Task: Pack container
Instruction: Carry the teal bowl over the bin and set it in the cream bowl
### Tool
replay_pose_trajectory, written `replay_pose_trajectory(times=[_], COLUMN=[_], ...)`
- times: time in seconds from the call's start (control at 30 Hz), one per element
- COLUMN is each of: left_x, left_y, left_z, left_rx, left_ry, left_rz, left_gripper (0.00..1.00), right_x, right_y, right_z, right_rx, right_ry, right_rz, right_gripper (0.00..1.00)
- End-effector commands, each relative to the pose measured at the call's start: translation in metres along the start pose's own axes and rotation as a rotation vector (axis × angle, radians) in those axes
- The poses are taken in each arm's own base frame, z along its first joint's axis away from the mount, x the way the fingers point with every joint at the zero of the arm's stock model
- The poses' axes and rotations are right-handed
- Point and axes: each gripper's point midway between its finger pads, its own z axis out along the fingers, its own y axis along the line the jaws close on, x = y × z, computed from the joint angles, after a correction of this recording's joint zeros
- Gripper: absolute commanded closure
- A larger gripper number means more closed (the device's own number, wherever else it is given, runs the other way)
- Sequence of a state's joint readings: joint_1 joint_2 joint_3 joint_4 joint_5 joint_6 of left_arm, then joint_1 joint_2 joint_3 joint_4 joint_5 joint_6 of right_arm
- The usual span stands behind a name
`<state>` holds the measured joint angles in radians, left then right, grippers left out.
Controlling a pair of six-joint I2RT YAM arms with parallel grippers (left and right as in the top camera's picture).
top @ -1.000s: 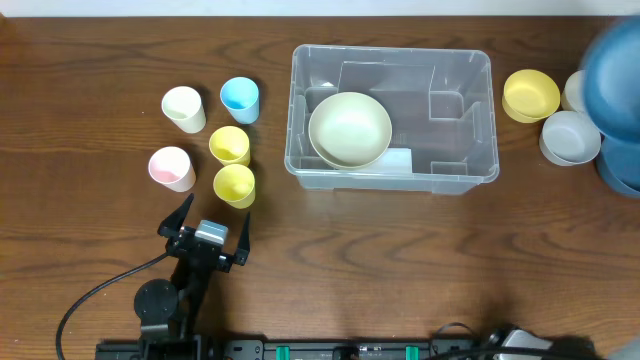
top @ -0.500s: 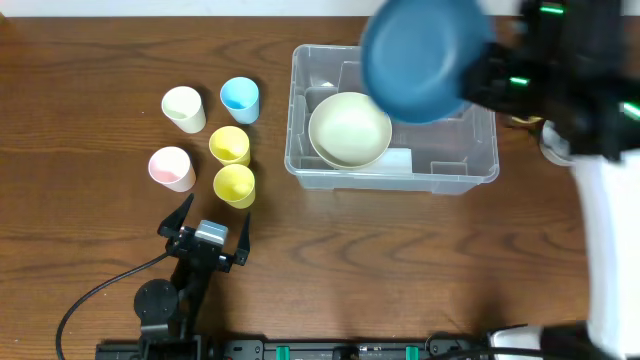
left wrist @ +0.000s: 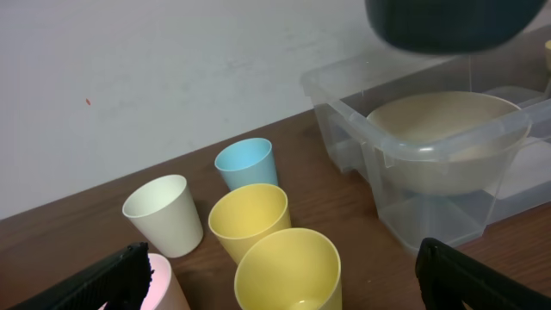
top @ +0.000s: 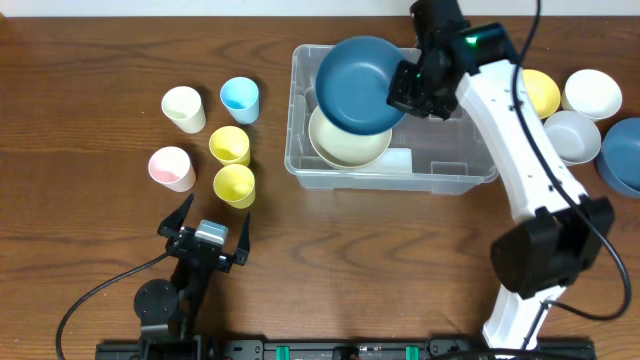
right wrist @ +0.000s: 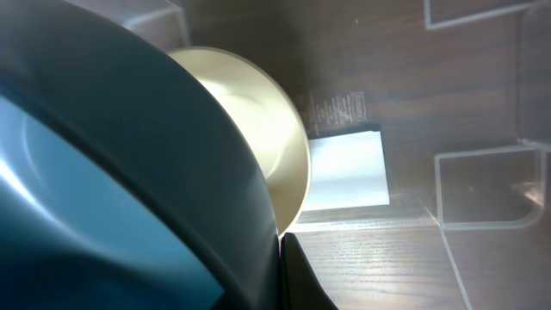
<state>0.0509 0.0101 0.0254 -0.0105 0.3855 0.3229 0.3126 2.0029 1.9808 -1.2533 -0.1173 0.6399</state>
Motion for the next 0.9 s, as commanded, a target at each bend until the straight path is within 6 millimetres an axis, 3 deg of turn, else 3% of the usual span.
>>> replay_pose_trajectory(times=[0.0, 0.27, 0.47, 0.53, 0.6, 0.67, 0.73, 0.87], left_x=[0.016, 0.016, 0.016, 0.016, 0.016, 0.016, 0.016, 0.016], left_y=[-0.004, -0.004, -0.004, -0.004, -0.004, -0.004, -0.004, -0.004], left_z=[0.001, 0.001, 0.001, 0.001, 0.001, 0.001, 0.001, 0.001], left_rx=[0.013, 0.013, 0.013, 0.013, 0.013, 0.013, 0.013, 0.013], left_ry=[0.042, 0.042, 0.042, 0.042, 0.042, 0.042, 0.042, 0.042], left_rz=[0.001, 0.001, 0.001, 0.001, 0.001, 0.001, 0.001, 0.001], left_gripper=[0.02, 0.02, 0.02, 0.02, 0.02, 0.02, 0.02, 0.02], right_x=[0.005, 0.016, 0.017, 0.016, 0.016, 0.016, 0.016, 0.013], right_y=[0.005, 0.007, 0.007, 0.007, 0.007, 0.007, 0.007, 0.006], right_z=[0.017, 0.053, 0.058, 0.058, 0.058, 0.058, 0.058, 0.055], right_rx=[0.017, 0.038, 0.04, 0.038, 0.038, 0.039, 0.039, 0.033], right_ry=[0.025, 0.113, 0.119, 0.118, 0.118, 0.118, 0.118, 0.113], right_rz=[0.001, -0.002, -0.002, -0.002, -0.002, -0.003, -0.006, -0.034], right_gripper=[0.99, 0.99, 0.93, 0.8, 0.51, 0.32, 0.22, 0.15])
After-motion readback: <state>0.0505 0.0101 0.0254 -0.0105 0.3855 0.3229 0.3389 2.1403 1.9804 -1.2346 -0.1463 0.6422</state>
